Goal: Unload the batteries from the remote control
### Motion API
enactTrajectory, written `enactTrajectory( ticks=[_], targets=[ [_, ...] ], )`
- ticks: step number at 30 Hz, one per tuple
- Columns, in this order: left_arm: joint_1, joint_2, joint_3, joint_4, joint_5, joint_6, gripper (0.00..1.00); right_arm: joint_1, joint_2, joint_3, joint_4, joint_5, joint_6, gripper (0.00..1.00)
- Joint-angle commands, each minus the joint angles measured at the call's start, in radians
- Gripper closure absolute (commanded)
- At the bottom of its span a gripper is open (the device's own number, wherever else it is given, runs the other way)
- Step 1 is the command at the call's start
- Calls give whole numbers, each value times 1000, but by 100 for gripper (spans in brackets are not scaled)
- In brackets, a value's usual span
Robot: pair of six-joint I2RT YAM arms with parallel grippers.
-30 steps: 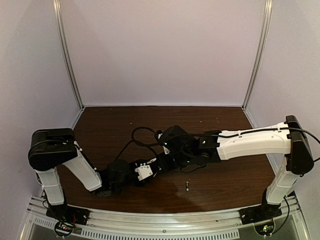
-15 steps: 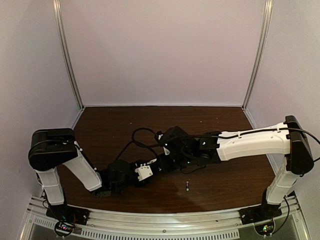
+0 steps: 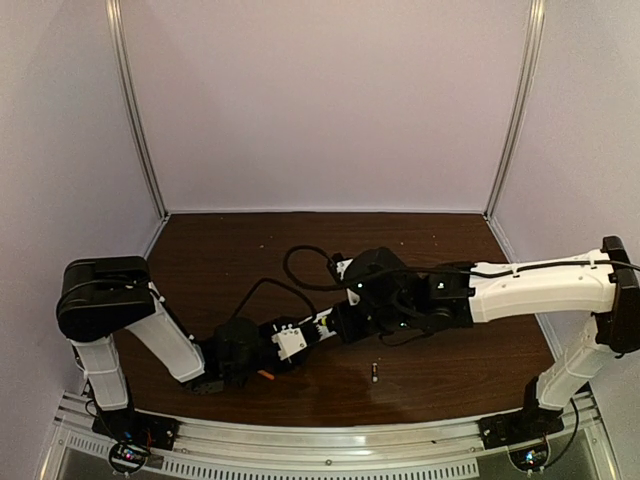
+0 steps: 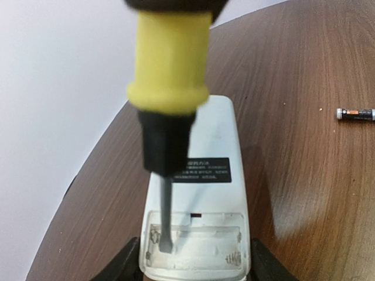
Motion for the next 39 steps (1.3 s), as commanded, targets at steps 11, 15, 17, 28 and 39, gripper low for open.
enactTrajectory(
  ticks=[11,15,17,28,39],
  targets=[
    [-4,-24,84,-35,-132,-106,100,-14,-214,-119,-34,235,27,100],
    [5,-37,109,-73,-202,-154,100,-23,-273,-160,-30,288,33,100],
    [8,-45,123,-100,-244,-184,100,-26,-301,-178,-33,322,33,100],
    [104,-175,95,-263,-366,-431,100,-65,-461,-294,2,470,28,100],
    [178,-263,2,-342,-466,-608,100,-91,-435,-352,121,500,-11,100]
  ],
)
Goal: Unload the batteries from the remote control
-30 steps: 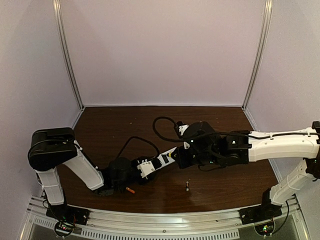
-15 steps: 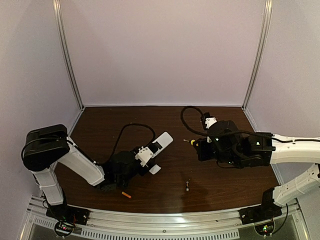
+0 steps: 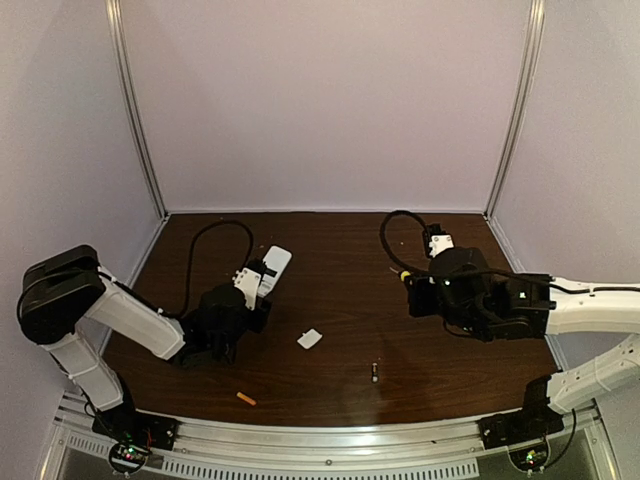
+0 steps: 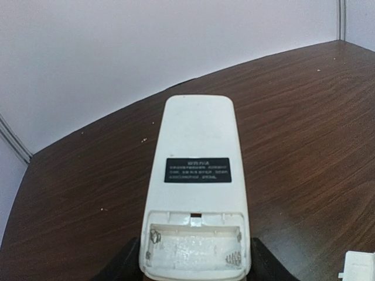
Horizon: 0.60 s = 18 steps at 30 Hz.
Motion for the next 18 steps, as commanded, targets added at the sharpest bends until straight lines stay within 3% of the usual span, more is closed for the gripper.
enactTrajectory(
  ticks=[1,8,18],
  targets=[
    [25,-52,-49,-30,-58,-102,100,-11,27,-24,85,36,-26,100],
    [136,-115,-136,-52,40,-188,100,-20,119,-19,166,30,-48,100],
    [251,-90,-180,-102,145,-263,100,-22,248,18,282,5,-86,100]
  ],
)
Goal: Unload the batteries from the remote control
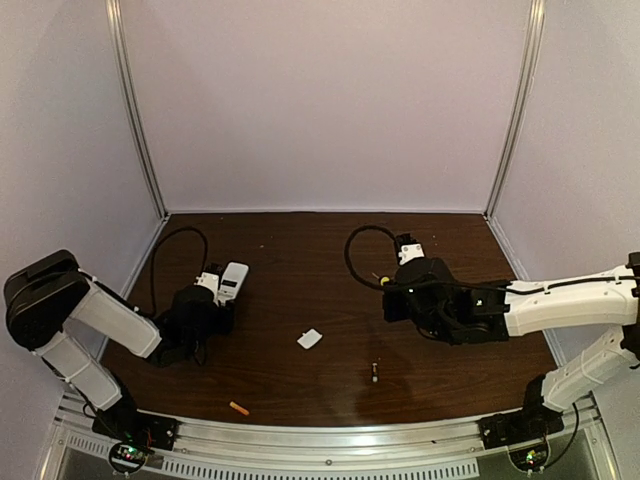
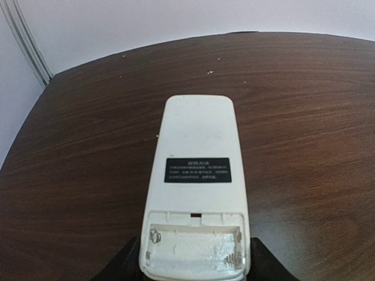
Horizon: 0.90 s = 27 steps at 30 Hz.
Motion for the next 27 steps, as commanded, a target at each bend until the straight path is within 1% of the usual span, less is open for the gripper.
enactTrajectory(
  ticks=[1,8,20,24,25,27],
  targets=[
    [30,17,-13,-1,57,-53,100,-7,52,31,79,-1,-26,100],
    [39,37,-15,-30,83,-70,100,-11,149,84,92,-23,-50,100],
    [46,50,-35,-62,78,-174,100,-13,276,121,221,-52,-63,100],
    [46,59,-45,-61,75,-188,86,-16,329,139,263,-52,-72,100],
    [46,60,-49,-57,74,-189,77,-16,341,143,276,-52,-75,100],
    [46,59,-57,-47,75,-189,66,-17,367,152,298,-52,-75,100]
  ],
)
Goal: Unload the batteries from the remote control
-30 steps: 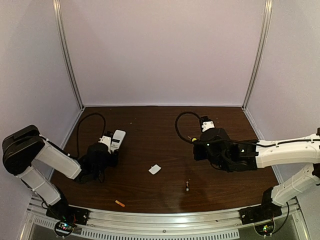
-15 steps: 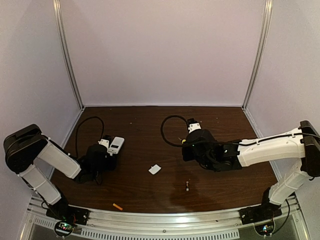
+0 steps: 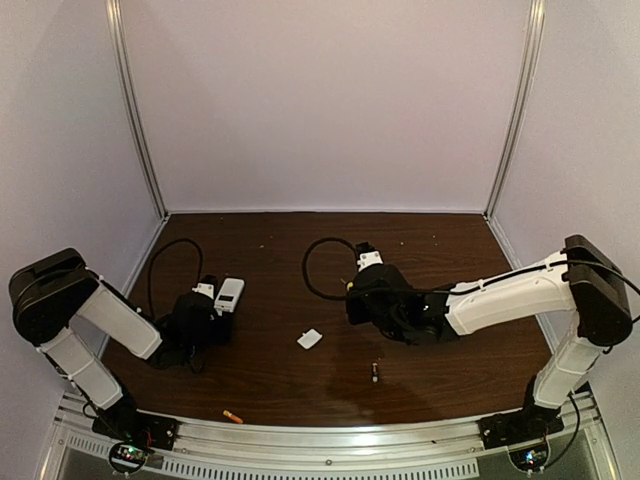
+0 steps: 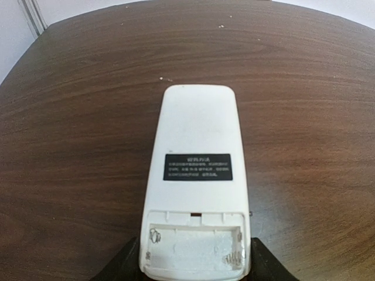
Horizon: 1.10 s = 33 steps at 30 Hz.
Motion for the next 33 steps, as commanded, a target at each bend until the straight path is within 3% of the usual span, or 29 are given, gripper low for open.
enactTrajectory(
  ticks=[1,9,15,29,33],
  targets=[
    [8,16,-33,20,-3,-28,59,-8,59,42,81,3,-18,100],
    [8,-40,-66,37,46,-27,24,-14,141,74,138,10,-28,100],
    [8,-102,-90,40,73,-21,3,-24,183,66,190,11,-33,100],
    [8,-149,-114,104,119,20,3,-38,269,22,283,-40,-13,100],
    [7,-150,-115,117,121,24,3,-40,281,6,297,-51,-3,95]
  ],
)
